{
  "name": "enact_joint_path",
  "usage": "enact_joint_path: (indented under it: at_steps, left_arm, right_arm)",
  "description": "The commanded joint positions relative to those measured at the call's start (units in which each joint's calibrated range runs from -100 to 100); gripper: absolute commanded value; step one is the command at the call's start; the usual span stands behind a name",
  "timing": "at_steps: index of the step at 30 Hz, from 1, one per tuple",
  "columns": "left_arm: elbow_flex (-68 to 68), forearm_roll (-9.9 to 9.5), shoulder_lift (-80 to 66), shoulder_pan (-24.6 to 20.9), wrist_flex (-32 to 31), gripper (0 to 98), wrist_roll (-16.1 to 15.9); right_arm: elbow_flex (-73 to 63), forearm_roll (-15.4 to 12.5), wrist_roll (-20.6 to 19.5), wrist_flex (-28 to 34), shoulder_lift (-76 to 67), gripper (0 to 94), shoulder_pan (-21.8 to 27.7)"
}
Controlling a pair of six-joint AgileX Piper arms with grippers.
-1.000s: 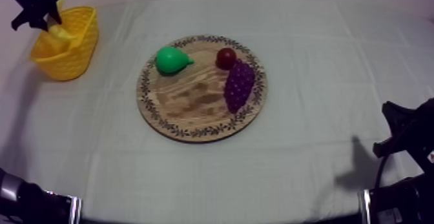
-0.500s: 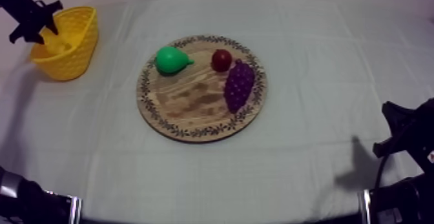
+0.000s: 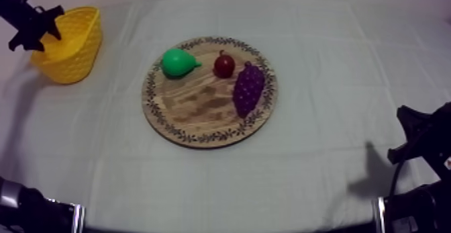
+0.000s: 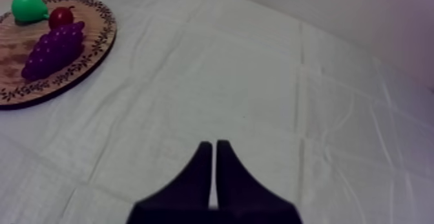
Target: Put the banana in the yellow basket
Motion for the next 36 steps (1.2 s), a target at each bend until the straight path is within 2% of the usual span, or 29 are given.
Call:
enact_joint_path:
  at_steps: [1,6,11,19,22,25,30,36]
  left_arm:
    - [2.5,-0.13,-1.5,-0.1,-1.2,37.6,0.0]
    - [10.5,0.06,-6.6,-0.6,-6.3,22.2,0.0]
    - [20.3,-0.41,-15.0,-0.5,-14.2,12.4,0.3]
    - [36.7,-5.69,-35.1,2.7,-23.9,3.0,4.4]
    - [44.1,-7.71,-44.6,4.3,-27.6,1.1,5.5]
    - [50.8,-8.56,-54.1,5.4,-29.9,0.4,5.5]
    - [60.1,-8.84,-68.3,6.3,-32.9,0.1,4.4]
    - [71.4,-8.91,-83.4,6.2,-36.1,0.0,5.0]
  right_arm:
    - [0.0,0.0,0.0,0.0,0.0,0.4,0.0]
    - [0.0,0.0,0.0,0.0,0.0,0.4,-0.1]
    - [0.0,0.0,0.0,0.0,0.0,0.4,-0.1]
    - [0.0,0.0,0.0,0.0,0.0,0.4,-0.1]
    - [0.0,0.0,0.0,0.0,0.0,0.4,-0.2]
    - [0.0,0.0,0.0,0.0,0.0,0.4,-0.2]
    - [0.0,0.0,0.0,0.0,0.0,0.4,-0.2]
    - [0.0,0.0,0.0,0.0,0.0,0.4,-0.2]
